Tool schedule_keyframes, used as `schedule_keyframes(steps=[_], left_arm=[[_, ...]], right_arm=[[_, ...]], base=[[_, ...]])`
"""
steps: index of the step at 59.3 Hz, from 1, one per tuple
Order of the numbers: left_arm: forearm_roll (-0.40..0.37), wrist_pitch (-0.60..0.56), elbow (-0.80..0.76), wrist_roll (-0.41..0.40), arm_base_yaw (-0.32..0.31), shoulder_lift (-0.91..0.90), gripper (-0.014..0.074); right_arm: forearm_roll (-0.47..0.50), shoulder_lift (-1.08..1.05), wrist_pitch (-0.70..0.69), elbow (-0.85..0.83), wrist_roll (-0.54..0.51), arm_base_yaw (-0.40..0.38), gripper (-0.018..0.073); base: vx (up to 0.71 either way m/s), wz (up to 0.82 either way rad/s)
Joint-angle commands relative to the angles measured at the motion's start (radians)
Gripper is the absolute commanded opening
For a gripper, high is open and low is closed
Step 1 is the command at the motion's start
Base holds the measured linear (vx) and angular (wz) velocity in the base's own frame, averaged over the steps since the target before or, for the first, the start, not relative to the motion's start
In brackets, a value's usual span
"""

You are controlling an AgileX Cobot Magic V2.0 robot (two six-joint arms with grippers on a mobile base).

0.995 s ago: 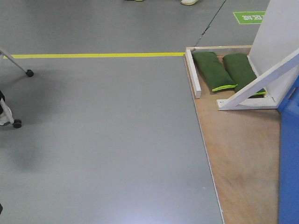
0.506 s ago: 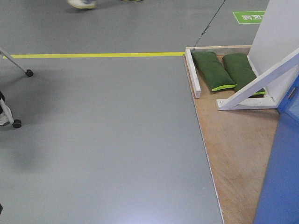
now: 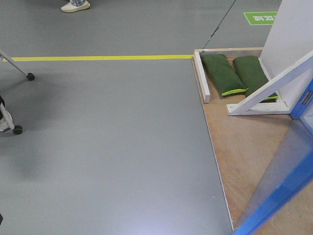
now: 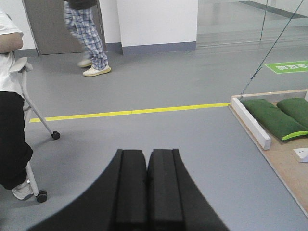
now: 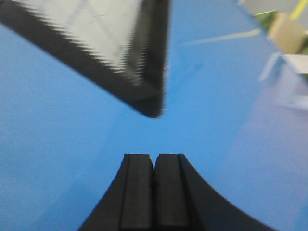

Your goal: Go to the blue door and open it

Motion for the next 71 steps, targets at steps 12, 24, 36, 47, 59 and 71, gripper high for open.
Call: schedule_keyframes(steps=[12,24,36,47,59,71], left_arm=[[-0.002,-0.076,-0.024,-0.004,-0.001,-0.018,0.0071],[-0.002,-0.076,-0.024,-0.004,-0.001,-0.018,0.0071],[-0.002,-0.076,-0.024,-0.004,-0.001,-0.018,0.0071],[-0.002,-0.076,-0.024,-0.004,-0.001,-0.018,0.0071],[-0.002,-0.076,-0.024,-0.004,-0.001,-0.018,0.0071],[-0.002,-0.076,-0.024,-0.004,-0.001,-0.018,0.0071]], right_arm=[[0.14,-0.05,-0.036,-0.032,-0.041,0.198,-0.0004],[0.138,-0.043,-0.042,-0.032,-0.041,0.332,-0.0004],[0.124,-0.008,-0.198,-0.032,-0.041,0.456,-0.0004],[0.003,0.038,-0.448,-0.032,-0.041,0.555,-0.0004],[-0.061,0.103,-0.646,-0.032,-0.041,0.647,-0.0004],[-0.056,0.17,-0.683,-0.032,-0.041,0.709,-0.0004]], base=[[0.0,0.0],[0.0,0.0],[0.0,0.0],[0.0,0.0],[0.0,0.0],[0.0,0.0]])
